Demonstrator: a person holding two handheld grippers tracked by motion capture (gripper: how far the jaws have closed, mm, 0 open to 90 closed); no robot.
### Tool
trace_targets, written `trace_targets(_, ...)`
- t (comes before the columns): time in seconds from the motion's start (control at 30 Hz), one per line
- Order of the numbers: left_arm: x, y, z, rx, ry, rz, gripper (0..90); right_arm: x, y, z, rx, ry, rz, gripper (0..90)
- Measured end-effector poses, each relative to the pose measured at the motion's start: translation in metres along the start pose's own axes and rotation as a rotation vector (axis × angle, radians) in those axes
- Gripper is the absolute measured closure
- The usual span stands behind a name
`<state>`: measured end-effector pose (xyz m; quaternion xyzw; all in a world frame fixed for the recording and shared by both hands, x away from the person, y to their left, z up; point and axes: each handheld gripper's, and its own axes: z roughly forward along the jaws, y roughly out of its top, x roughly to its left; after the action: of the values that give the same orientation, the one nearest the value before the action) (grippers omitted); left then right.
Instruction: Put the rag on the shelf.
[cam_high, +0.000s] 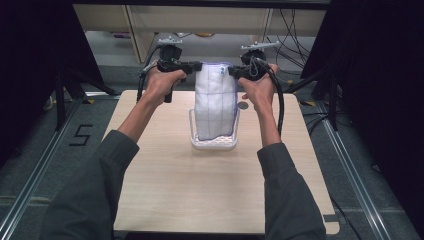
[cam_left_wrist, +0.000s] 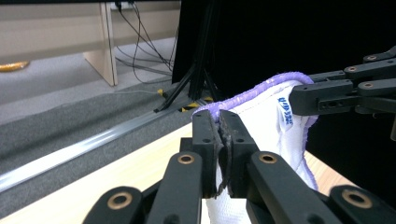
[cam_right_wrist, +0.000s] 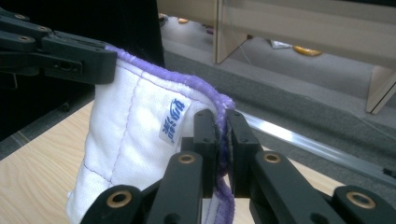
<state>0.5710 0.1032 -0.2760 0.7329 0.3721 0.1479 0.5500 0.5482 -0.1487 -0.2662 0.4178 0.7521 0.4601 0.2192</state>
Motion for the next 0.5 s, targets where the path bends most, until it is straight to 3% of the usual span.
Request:
trace_targets(0.1,0.007,-0.006,0.006,0.011,0.009,-0.013,85.2,-0.003,-0.005,0.008,0.002,0.001,0.002,84.7)
trace_targets(0.13,0.009,-0.007,0.007,0.015,0.013,-0.013,85.1,-0.003,-0.006,0.011,0.010,-0.005,0.023,84.7)
trace_targets(0.23,0.011,-0.014,0.015,0.016,0.035,0.019,85.4,-0.005,-0.011,0.020,0.029,-0.017,0.023,84.7)
trace_targets(0.33,0.012,-0.020,0.021,0.045,0.043,0.025,85.5,-0.008,-0.018,0.032,0.066,-0.041,0.009,84.6)
trace_targets(0.5,0.021,-0.034,0.033,0.083,0.060,0.000,85.5,-0.012,-0.026,0.046,0.098,-0.033,0.028,84.3)
